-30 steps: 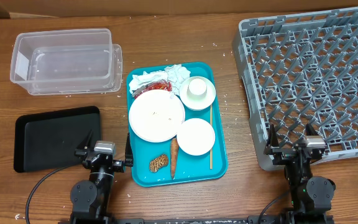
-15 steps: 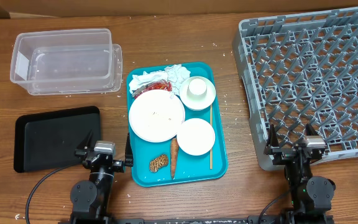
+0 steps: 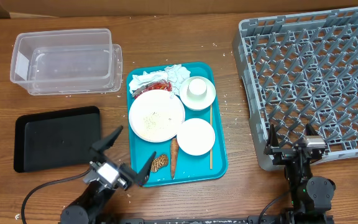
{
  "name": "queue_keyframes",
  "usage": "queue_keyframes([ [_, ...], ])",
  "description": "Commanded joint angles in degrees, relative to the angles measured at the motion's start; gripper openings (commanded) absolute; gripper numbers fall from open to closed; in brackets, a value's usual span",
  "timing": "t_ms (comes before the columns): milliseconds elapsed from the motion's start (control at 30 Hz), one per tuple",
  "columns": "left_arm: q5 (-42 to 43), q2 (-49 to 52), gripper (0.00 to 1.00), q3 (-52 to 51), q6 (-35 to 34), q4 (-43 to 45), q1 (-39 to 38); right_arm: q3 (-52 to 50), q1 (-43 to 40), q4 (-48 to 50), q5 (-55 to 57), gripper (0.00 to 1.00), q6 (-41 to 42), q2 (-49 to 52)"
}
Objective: Sort waste into correct bins and load items into the dishwasher
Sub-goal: 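Move the left gripper over the brown food piece on the tray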
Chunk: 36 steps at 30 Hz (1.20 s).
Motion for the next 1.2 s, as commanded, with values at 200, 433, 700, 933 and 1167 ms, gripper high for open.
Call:
queue_keyframes([
  [200, 6.93, 4.50, 1.00, 11.87, -6.84, -18.08, 0.37, -0.59, 0.44, 0.35, 0.31, 1.00, 0.28, -0.57],
  [433, 6.69, 26.16, 1.00, 34.95, 1.20, -41.83, 0.35, -0.59, 0.44, 0.35, 0.31, 1.00, 0.28, -0.57],
  [700, 13.29, 48.48, 1.00, 49.83, -2.23, -53.70, 0.28, -0.59, 0.44, 0.35, 0.31, 1.00, 0.28, -0.57],
  [933, -11.78, 60.15, 1.00, 56.00, -8.26, -74.07, -7.91, -0.59, 0.44, 0.35, 0.31, 1.00, 0.26, -0.57],
  [1167, -32.26, 70.97, 1.00, 58.03, -17.51, -82.68, -25.16, -0.59, 0.44, 0.35, 0.31, 1.00, 0.28, -0.57],
])
